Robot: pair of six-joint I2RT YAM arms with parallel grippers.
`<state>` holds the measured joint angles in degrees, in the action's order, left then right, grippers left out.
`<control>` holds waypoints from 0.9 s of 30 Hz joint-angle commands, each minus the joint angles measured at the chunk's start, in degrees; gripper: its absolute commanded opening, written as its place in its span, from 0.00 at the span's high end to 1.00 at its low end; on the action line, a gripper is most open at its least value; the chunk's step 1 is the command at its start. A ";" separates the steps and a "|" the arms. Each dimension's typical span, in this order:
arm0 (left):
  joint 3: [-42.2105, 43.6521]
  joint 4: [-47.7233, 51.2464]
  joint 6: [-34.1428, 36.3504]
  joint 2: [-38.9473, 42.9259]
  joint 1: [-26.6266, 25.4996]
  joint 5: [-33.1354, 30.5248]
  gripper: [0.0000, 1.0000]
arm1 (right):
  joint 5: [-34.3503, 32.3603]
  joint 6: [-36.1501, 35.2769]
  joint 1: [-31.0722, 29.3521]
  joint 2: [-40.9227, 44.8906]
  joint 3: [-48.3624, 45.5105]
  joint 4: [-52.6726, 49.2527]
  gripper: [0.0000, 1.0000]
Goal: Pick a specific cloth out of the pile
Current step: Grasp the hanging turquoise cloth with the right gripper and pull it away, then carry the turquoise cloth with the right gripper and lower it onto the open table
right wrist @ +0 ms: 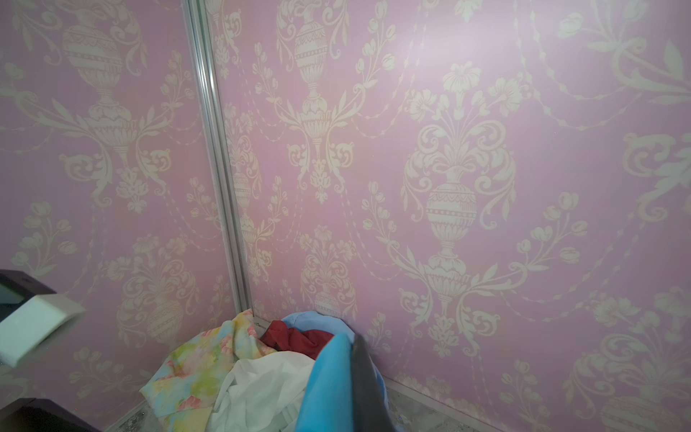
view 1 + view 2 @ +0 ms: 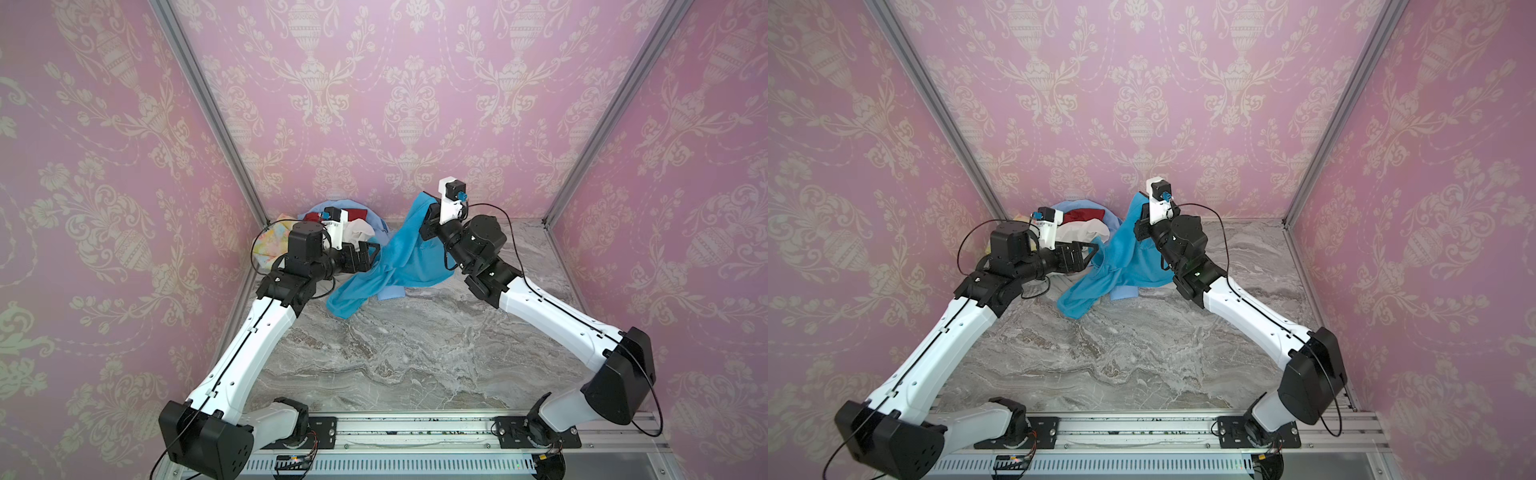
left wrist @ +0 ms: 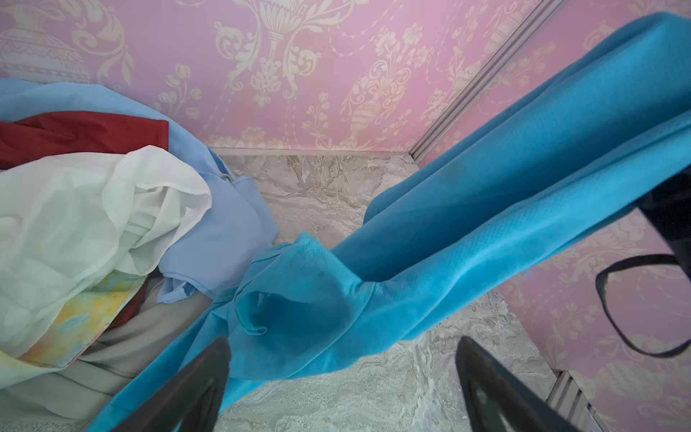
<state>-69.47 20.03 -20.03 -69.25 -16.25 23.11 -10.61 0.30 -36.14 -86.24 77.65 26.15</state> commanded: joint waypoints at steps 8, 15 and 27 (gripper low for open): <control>2.61 1.75 3.16 -0.13 -1.19 2.83 0.01 | -5.21 0.08 5.61 12.10 2.86 -15.19 1.00; 1.24 1.91 2.82 -1.46 -4.19 1.70 0.01 | -6.21 -0.64 11.29 20.13 3.56 -28.54 1.00; -4.92 4.32 3.02 -4.93 -6.07 0.52 0.01 | -0.45 1.89 23.08 25.31 2.86 -44.73 1.00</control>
<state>-73.06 23.62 -18.48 -73.67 -21.69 24.73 -13.72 0.30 -13.98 -61.47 83.07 -15.27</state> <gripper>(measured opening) 0.987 0.040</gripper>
